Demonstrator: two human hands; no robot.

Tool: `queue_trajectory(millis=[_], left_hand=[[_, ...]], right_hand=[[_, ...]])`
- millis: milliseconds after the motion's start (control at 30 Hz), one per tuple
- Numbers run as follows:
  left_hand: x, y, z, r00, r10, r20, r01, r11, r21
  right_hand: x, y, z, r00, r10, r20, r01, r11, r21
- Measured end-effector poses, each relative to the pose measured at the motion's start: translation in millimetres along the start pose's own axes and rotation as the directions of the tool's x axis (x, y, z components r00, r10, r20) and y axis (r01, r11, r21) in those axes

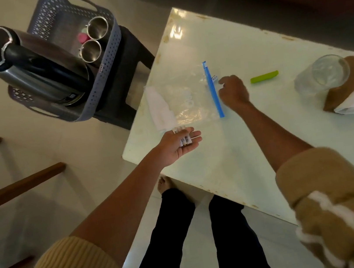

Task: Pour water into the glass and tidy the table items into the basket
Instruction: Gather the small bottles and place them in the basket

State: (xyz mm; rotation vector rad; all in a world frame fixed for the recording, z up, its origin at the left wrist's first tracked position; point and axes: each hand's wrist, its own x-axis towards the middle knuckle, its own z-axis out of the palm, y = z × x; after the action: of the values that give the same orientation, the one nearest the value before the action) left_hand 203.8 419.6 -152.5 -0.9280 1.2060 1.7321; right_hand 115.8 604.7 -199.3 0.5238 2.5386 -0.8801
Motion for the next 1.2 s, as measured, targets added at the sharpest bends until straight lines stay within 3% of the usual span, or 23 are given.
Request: queue_trajectory(millis=[100,267,367,533,633,700,767,933,1033,1200], left_hand=[[5,-6,-17,0.999,-0.009,-0.036,0.008,1.000,-0.013],[8,-22,-29,1.000,-0.018,-0.021,0.016,0.996,-0.084],[4,-25,-20,1.000,-0.013,-0.009,0.012,0.992,-0.122],[-17,-22,0,1.000,0.013,0.007,-0.012,0.995,-0.099],[-37,-21,15,0.998,0.041,0.054,-0.038,0.998,-0.057],[-54,-22,28,0.994,0.052,0.098,-0.047,0.998,-0.051],[-76,-23,43,0.988,0.057,0.142,-0.046,0.996,-0.079],[-135,-22,72,0.964,0.046,0.263,0.003,0.983,-0.184],[-168,-21,84,0.950,0.060,0.307,0.003,0.979,-0.202],[-217,-30,98,0.947,0.118,0.299,-0.061,0.980,-0.192]], right_hand=[[24,0,9,0.995,-0.093,0.044,0.101,0.970,-0.222],[41,7,18,0.958,-0.286,-0.015,0.249,0.857,-0.451],[31,20,9,0.956,-0.290,-0.035,0.228,0.815,-0.534],[-25,54,-10,1.000,0.027,-0.007,-0.027,0.920,-0.391],[-75,57,-24,0.964,0.222,0.146,-0.234,0.970,0.069],[-116,44,-38,0.951,0.208,0.230,-0.282,0.890,0.358],[-158,27,-54,0.961,0.131,0.243,-0.237,0.844,0.482],[-229,-8,-94,0.976,-0.041,0.215,-0.072,0.868,0.491],[-250,-19,-118,0.974,-0.111,0.199,0.020,0.912,0.411],[-281,-28,-159,0.930,-0.224,0.291,0.149,0.955,0.257]])
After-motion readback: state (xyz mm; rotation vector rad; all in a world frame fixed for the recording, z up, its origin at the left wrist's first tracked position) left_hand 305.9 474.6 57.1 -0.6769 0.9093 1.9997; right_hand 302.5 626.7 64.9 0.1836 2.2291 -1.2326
